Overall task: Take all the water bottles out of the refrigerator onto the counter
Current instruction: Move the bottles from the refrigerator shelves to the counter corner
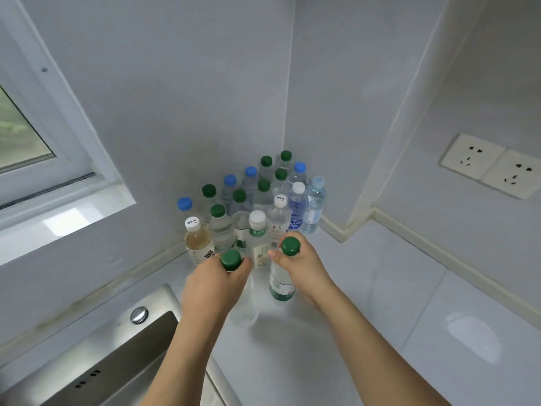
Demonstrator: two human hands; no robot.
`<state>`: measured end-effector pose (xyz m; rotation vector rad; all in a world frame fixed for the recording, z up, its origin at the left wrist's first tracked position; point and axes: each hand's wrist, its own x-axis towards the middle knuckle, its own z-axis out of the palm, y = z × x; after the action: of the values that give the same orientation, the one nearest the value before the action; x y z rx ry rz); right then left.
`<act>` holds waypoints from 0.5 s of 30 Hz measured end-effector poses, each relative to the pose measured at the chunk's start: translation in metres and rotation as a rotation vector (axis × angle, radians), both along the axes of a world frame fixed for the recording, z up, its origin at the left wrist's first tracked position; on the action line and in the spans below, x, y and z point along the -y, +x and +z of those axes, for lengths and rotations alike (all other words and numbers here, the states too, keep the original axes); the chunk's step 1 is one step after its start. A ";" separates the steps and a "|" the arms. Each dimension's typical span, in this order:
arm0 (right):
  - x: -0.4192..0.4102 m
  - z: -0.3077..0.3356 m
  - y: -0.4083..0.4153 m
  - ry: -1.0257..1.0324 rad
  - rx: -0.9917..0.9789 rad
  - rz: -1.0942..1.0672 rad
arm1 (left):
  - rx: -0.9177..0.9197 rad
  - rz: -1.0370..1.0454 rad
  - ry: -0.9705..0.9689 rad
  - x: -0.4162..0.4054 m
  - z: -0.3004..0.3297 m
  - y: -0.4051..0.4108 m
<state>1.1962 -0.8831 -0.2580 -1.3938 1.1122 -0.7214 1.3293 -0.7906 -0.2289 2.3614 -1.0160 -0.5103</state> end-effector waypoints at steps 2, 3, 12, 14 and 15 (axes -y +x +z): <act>0.009 -0.005 0.019 -0.017 -0.092 0.073 | -0.032 -0.014 0.033 0.005 -0.006 0.016; 0.014 -0.008 0.029 -0.031 -0.144 0.103 | -0.049 -0.025 0.049 0.007 -0.009 0.024; 0.031 -0.023 0.096 -0.376 -0.473 0.078 | -0.172 -0.035 0.027 0.016 -0.036 0.069; 0.033 -0.022 0.105 -0.426 -0.511 0.090 | -0.100 -0.021 -0.027 0.019 -0.037 0.070; 0.033 -0.022 0.107 -0.435 -0.526 0.097 | -0.060 -0.018 -0.054 0.021 -0.038 0.070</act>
<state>1.3036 -0.9164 -0.2796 -2.0748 1.3248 -0.5572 1.3992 -0.8112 -0.2670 2.2775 -1.0127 -0.5505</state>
